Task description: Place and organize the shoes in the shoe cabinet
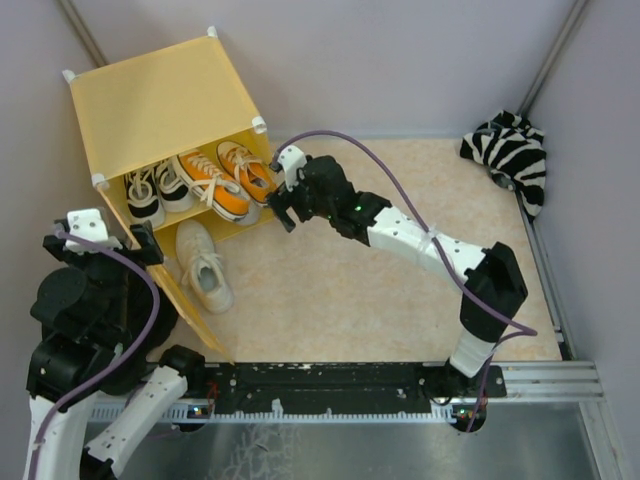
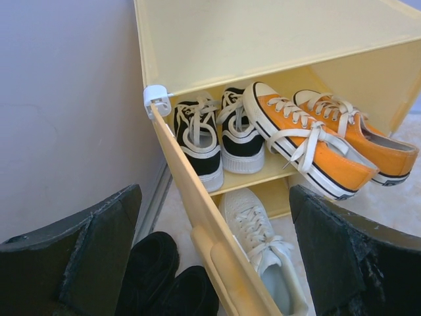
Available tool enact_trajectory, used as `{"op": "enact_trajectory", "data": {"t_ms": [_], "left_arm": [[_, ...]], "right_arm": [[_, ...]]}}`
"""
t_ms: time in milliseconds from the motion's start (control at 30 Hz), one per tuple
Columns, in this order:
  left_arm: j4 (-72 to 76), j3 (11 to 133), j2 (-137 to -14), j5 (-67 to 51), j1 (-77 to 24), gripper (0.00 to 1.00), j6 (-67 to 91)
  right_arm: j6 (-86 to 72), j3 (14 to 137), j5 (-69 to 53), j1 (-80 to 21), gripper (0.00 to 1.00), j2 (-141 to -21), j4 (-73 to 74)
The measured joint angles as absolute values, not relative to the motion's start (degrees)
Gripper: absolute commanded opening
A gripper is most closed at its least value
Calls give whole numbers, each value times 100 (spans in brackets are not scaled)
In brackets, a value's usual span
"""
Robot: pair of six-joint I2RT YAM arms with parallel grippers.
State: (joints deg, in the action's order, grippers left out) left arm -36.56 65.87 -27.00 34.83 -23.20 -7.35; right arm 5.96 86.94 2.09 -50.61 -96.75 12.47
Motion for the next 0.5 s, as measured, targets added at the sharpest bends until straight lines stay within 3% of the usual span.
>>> {"op": "enact_trajectory", "data": {"t_ms": [167, 500], "left_arm": [[-3865, 6713, -2805, 3704, -2342, 99, -738], [-3986, 6871, -2952, 3962, -2344, 99, -733]], "right_arm": [[635, 8313, -163, -4884, 77, -9675, 827], [613, 8189, -1492, -4399, 74, -9931, -425]]}}
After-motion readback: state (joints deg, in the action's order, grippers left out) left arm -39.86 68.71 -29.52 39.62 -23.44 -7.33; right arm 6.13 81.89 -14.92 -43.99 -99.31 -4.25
